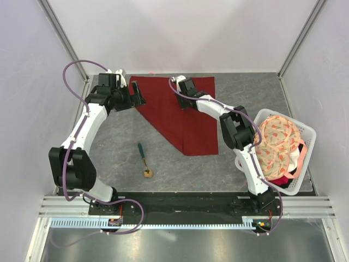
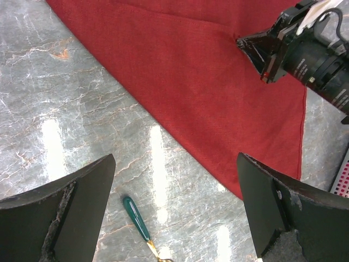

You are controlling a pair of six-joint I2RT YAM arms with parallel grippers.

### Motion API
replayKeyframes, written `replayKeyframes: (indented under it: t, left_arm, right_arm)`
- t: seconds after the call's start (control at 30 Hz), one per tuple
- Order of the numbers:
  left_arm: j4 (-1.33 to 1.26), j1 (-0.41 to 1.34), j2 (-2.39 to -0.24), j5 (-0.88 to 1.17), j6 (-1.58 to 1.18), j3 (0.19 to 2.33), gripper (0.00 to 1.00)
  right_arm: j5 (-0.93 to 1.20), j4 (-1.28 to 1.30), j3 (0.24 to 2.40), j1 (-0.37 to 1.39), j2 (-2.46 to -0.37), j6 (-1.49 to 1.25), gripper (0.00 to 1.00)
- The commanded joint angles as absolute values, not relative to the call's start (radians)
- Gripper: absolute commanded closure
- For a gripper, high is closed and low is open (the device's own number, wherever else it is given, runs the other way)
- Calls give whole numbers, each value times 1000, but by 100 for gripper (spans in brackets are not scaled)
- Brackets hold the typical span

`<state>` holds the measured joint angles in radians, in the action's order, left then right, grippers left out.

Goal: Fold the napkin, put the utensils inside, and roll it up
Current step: Fold the napkin

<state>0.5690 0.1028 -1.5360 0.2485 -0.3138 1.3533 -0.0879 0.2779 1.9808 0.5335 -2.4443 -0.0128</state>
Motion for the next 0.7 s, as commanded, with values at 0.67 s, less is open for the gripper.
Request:
replayKeyframes:
  t: [0.67]
  left_arm:
    - [529,86,-1462,311,-295,1345,0]
  right_arm:
    - [-3,386,1713,661,-2244,-198,96]
